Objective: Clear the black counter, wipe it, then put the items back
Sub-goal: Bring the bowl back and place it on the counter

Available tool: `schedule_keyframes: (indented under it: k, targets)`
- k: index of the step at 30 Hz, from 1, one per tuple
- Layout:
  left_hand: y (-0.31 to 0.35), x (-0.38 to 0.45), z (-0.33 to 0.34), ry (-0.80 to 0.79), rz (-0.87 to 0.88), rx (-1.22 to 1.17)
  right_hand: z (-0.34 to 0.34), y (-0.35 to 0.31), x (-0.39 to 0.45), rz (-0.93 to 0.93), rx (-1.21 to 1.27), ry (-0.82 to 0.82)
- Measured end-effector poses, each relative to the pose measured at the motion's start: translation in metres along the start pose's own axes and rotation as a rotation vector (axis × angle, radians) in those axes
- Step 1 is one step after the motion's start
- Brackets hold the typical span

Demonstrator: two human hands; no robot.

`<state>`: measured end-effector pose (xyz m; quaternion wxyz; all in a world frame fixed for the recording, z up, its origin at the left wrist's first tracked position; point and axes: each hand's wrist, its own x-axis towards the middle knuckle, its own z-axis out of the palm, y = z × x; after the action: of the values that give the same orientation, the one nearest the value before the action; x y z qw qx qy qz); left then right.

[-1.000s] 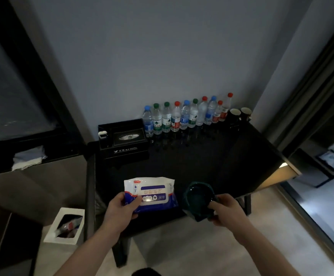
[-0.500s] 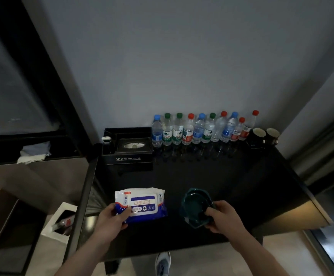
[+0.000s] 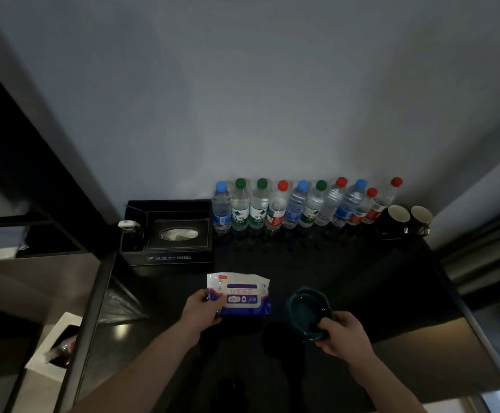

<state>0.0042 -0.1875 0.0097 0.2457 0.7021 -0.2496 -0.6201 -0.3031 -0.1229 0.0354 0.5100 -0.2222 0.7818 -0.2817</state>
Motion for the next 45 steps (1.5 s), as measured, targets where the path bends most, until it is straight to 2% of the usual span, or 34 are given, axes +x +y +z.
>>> schedule_keyframes:
  k: [12, 19, 25, 30, 33, 36, 40, 45]
  targets:
    - [0.042, 0.111, 0.06, 0.074, -0.19, -0.115, -0.005, -0.048, 0.107, 0.111, -0.105, -0.033]
    - [0.071, 0.164, 0.083, 0.128, -0.233, -0.167, -0.007, -0.072, 0.154, 0.127, -0.178, -0.077]
    - [0.086, 0.193, 0.091, 0.259, -0.212, -0.129, -0.01, -0.075, 0.181, 0.133, -0.223, -0.104]
    - [0.072, 0.181, 0.1, 0.352, -0.082, 0.309, -0.005, -0.072, 0.194, 0.132, -0.226, -0.115]
    - [0.05, 0.146, 0.113, 0.387, 0.194, 0.699, -0.001, -0.072, 0.193, 0.124, -0.214, -0.108]
    - [0.033, 0.129, 0.121, 0.21, 0.436, 1.127, 0.002, -0.072, 0.193, 0.132, -0.212, -0.107]
    - [0.036, 0.14, 0.116, -0.034, 0.476, 1.341, 0.004, -0.07, 0.193, 0.143, -0.204, -0.114]
    - [0.048, 0.153, 0.113, -0.082, 0.359, 1.372, 0.003, -0.065, 0.192, 0.159, -0.195, -0.095]
